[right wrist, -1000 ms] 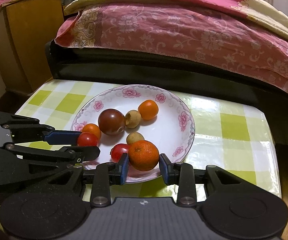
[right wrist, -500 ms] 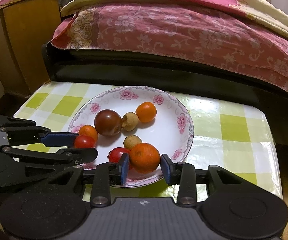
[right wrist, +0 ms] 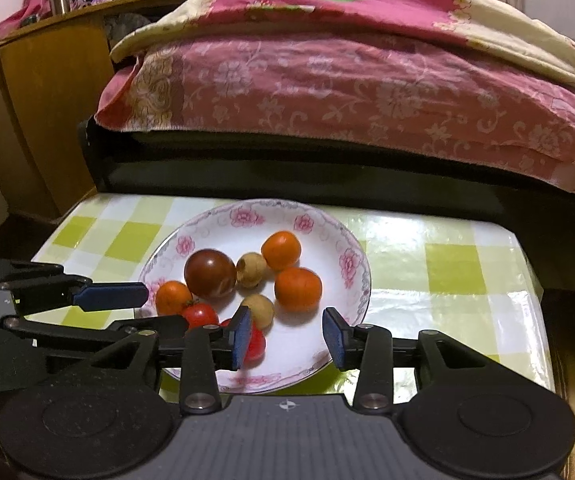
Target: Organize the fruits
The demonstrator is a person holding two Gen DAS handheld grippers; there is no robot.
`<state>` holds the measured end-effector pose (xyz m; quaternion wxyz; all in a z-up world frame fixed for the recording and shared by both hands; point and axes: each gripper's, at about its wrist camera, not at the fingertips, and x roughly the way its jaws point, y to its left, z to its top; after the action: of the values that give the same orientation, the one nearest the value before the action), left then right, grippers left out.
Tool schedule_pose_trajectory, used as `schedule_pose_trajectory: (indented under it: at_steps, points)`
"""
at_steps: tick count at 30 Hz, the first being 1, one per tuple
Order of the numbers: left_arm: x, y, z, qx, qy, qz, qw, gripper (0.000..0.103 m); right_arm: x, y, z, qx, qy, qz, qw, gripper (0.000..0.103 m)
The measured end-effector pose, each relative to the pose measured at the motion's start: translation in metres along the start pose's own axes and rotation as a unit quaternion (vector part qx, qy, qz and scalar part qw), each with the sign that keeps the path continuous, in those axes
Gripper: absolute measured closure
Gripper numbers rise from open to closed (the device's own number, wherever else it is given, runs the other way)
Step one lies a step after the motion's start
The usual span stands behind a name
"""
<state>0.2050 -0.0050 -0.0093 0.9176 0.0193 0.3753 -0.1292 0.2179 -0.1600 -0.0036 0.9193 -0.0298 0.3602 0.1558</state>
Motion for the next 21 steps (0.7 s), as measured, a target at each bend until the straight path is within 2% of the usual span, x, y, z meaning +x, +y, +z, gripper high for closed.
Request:
schedule_pose_trajectory:
  at_steps: [6, 12, 14, 16, 21]
  points:
    - [-0.01, 0.001, 0.0, -0.01, -0.008, 0.015, 0.9998, 0.044, -0.008, -0.001, -0.001, 0.003, -0.002, -0.005, 1.0, 0.068]
    - [-0.029, 0.0, -0.003, -0.012, -0.024, 0.041, 0.9988, 0.021, -0.025, 0.0, -0.007, 0.013, -0.003, -0.012, 1.0, 0.065]
    - [-0.036, -0.002, -0.005, -0.013, -0.027, 0.057, 0.9979, 0.008, -0.032, 0.002, -0.009, 0.014, -0.003, -0.017, 1.0, 0.063]
    - [-0.043, -0.005, -0.007, -0.015, -0.03, 0.074, 0.9967, 0.002, -0.04, 0.004, -0.012, 0.015, -0.002, -0.021, 1.0, 0.063]
    - [-0.058, -0.009, -0.013, -0.026, -0.028, 0.087, 0.9955, 0.0, -0.062, 0.01, -0.02, 0.022, 0.001, -0.03, 0.999, 0.062]
